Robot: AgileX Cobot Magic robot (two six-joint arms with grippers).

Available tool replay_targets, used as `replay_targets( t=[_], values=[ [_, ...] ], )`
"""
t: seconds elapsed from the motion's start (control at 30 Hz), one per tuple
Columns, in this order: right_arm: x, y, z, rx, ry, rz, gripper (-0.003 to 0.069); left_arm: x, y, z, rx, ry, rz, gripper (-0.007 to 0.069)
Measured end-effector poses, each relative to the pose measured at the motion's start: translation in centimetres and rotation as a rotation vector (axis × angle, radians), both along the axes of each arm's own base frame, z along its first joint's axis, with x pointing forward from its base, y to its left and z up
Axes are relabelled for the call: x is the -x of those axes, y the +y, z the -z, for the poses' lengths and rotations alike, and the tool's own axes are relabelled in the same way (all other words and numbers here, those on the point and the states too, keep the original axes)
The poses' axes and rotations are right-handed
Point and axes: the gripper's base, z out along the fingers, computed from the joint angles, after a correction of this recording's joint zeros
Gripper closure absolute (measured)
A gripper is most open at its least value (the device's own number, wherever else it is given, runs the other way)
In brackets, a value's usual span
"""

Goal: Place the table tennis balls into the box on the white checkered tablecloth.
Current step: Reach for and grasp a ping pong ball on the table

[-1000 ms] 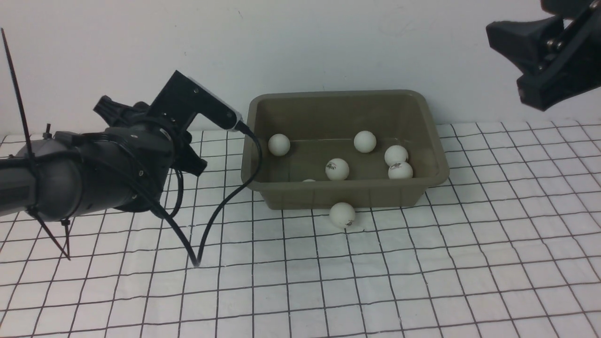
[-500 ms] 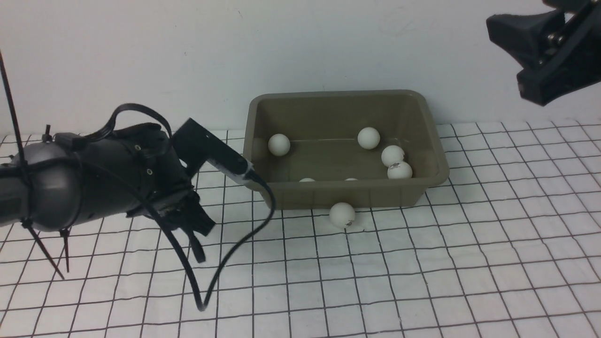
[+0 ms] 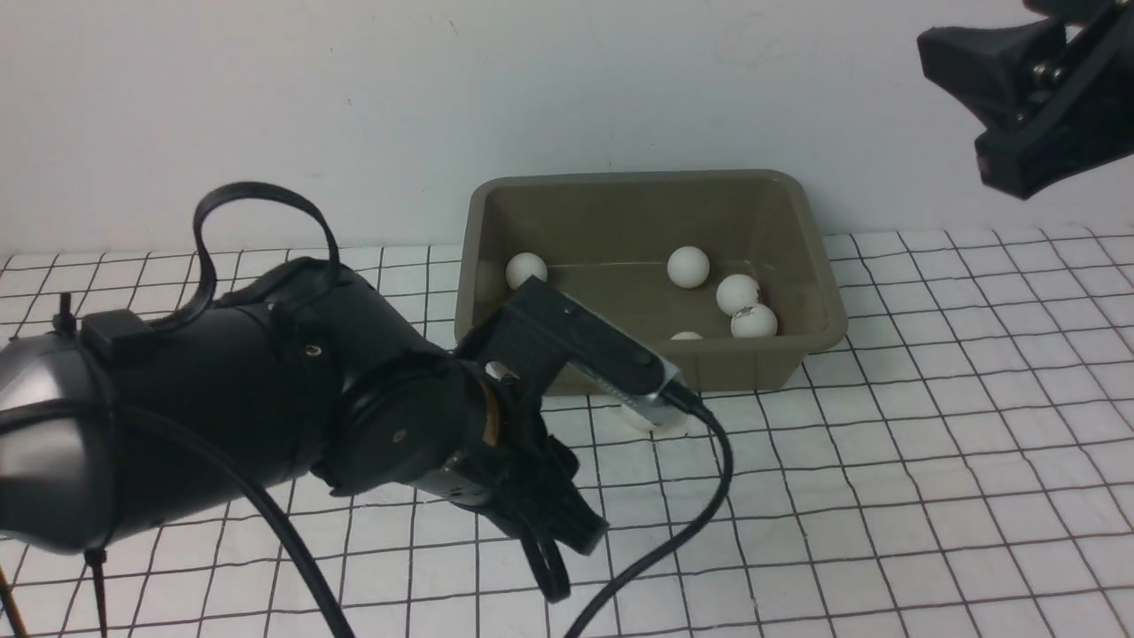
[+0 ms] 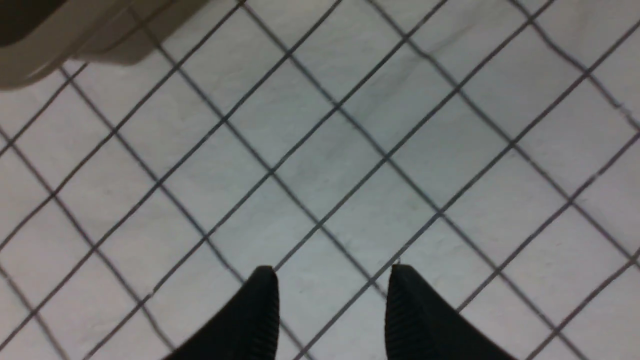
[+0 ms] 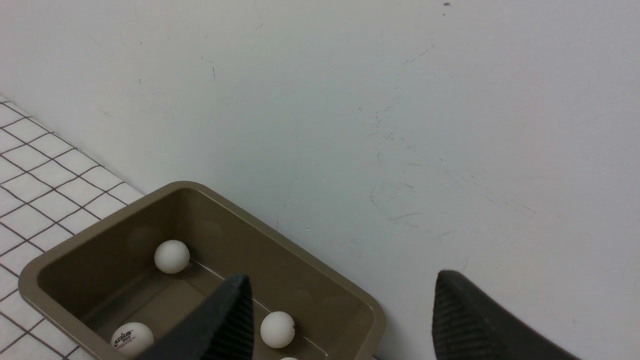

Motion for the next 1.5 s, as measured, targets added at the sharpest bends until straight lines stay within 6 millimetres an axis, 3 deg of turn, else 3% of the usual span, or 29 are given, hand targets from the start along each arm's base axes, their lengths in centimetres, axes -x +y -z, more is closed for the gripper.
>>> replay_targets(
  t=[0.2,0.43,0.6,1.1,1.23,1.5],
  values=[
    [0.0,0.0,0.0,-0.003,0.001,0.0,0.0216,-0.8,-2.4,-0.5,0.171,-0.156,0.066,0.0351],
    [0.0,0.0,0.0,-0.005,-0.004,0.0,0.0216,-2.6,-4.2,2.9,0.212,-0.184,0.087,0.0242],
    [0.0,0.0,-0.2,-0.013,-0.023,-0.001,0.0216,-3.8,-4.4,4.6,0.253,-0.177,0.037,0.0208],
    [0.0,0.1,-0.4,-0.034,-0.033,-0.003,0.0216,-5.5,-5.6,8.1,0.426,-0.164,-0.083,0.0206],
    [0.0,0.1,-0.4,-0.034,-0.034,-0.003,0.0216,-5.9,-6.1,9.8,0.453,-0.167,-0.085,0.0206],
    [0.0,0.1,-0.4,-0.035,-0.035,-0.003,0.0216,-6.5,-5.9,10.5,0.48,-0.187,-0.116,0.0206]
  ],
)
